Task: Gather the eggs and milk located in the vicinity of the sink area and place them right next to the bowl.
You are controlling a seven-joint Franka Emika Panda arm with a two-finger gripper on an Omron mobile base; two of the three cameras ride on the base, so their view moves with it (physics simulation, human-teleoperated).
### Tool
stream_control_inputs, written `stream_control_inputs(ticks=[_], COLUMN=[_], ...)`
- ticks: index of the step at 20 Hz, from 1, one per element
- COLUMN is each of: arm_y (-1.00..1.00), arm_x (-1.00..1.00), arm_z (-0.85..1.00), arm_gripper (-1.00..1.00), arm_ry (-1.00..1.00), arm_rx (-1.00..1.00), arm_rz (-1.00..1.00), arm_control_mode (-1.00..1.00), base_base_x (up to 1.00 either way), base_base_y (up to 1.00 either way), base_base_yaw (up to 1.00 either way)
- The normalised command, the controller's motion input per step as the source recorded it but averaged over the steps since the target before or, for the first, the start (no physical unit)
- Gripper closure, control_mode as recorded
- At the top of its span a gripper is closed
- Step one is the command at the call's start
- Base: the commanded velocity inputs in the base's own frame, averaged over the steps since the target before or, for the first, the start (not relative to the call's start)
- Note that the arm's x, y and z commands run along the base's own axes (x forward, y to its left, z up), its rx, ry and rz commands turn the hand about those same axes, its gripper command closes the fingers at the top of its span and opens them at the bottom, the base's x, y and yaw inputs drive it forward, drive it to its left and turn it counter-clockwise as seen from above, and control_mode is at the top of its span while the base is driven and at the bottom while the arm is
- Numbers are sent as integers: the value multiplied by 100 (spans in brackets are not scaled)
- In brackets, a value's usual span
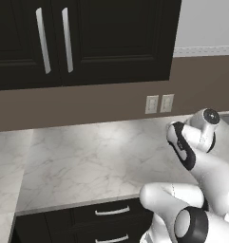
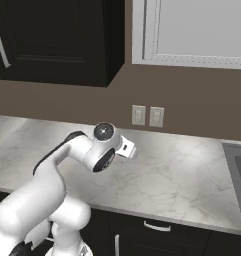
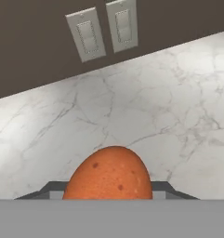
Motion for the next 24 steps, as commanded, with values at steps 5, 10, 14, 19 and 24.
stream_control_inputs(ticks=[5,10,14,19,24], arm_y=[0,10,16,13,0], arm_x=[-52,-66,-64,-30,0], arm_z=[46,12,0,0,0], arm_gripper=[100,100,100,100,100], arm_ry=[0,-3,-16,-14,0], arm_rx=[0,-6,-8,-6,0], arm_rz=[2,1,0,0,0], arm_control_mode=[-100,-100,-100,-100,100], base_base_x=[0,0,0,0,-4], base_base_y=[0,0,0,0,0], base_base_yaw=[0,0,0,0,0])
